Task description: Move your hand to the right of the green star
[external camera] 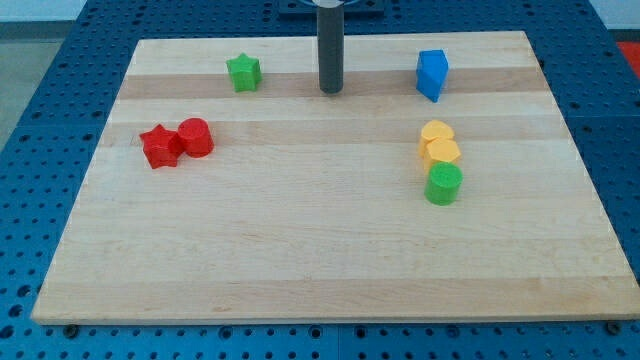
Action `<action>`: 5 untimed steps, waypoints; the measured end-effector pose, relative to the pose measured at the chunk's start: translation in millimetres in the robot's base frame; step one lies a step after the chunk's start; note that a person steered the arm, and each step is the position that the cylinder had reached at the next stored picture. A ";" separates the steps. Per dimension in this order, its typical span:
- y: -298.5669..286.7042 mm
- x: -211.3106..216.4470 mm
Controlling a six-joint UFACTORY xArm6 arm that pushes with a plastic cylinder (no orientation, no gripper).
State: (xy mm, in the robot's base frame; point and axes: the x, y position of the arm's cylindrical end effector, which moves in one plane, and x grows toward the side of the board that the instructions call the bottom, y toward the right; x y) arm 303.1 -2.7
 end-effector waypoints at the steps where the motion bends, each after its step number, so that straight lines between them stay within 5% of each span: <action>1: 0.0 -4.5; 5: -17.5 -24.7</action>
State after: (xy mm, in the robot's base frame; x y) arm 278.4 -20.2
